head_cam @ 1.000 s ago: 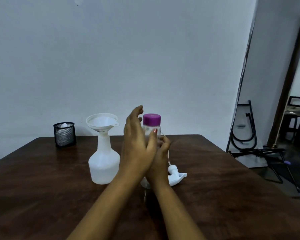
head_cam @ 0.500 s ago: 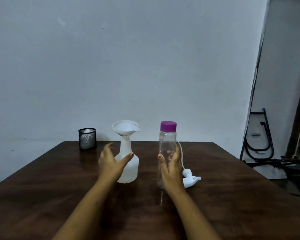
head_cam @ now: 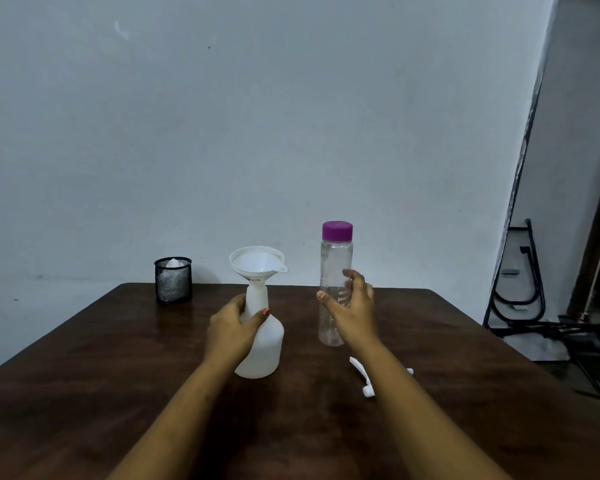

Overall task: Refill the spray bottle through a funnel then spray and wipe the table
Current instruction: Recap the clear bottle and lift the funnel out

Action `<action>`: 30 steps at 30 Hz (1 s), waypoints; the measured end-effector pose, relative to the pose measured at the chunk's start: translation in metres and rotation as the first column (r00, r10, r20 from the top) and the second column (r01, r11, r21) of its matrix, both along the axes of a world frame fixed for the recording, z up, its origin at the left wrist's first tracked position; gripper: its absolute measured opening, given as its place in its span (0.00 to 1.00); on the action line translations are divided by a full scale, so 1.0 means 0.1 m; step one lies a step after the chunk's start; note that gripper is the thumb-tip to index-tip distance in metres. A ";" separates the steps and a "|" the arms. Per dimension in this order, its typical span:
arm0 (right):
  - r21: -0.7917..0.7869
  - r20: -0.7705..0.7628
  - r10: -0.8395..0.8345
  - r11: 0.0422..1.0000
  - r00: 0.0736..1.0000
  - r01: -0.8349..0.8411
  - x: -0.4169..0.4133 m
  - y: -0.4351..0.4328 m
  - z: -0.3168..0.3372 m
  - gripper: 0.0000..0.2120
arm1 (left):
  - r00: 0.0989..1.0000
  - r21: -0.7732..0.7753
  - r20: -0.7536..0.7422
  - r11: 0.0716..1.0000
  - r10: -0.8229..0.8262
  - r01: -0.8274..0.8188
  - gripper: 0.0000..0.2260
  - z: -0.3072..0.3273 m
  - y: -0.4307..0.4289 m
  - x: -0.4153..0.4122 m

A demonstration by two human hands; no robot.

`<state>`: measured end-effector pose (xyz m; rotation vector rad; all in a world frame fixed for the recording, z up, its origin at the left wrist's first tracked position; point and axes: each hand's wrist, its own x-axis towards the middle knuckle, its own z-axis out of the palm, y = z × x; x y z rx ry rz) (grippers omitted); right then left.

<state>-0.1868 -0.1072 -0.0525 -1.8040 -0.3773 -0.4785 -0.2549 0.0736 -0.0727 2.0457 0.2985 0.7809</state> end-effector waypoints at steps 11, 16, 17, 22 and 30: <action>-0.122 -0.148 -0.088 0.990 0.985 0.070 0.92 0.31 0.12 0.29 | 0.999 -0.002 0.041 1.000 0.004 -0.004 0.17 -0.03 0.24 0.35; -0.105 -0.205 -0.096 0.992 0.974 0.076 1.25 0.49 0.10 0.29 | 0.998 -0.041 0.059 0.999 -0.020 0.022 0.18 -0.05 0.39 0.58; -0.103 -0.200 -0.097 0.992 0.975 0.077 1.29 0.52 0.11 0.29 | 0.998 -0.052 0.058 0.998 -0.019 0.023 0.18 -0.05 0.40 0.61; -0.100 -0.212 -0.106 0.991 0.972 0.087 1.59 0.64 0.09 0.28 | 0.999 -0.036 -0.033 0.999 0.016 -0.017 0.20 -0.06 0.45 0.75; -0.124 -0.201 -0.112 0.988 0.973 0.088 1.88 0.80 -0.06 0.29 | 0.991 -0.015 -0.124 0.999 0.044 -0.046 0.19 -0.03 0.52 0.79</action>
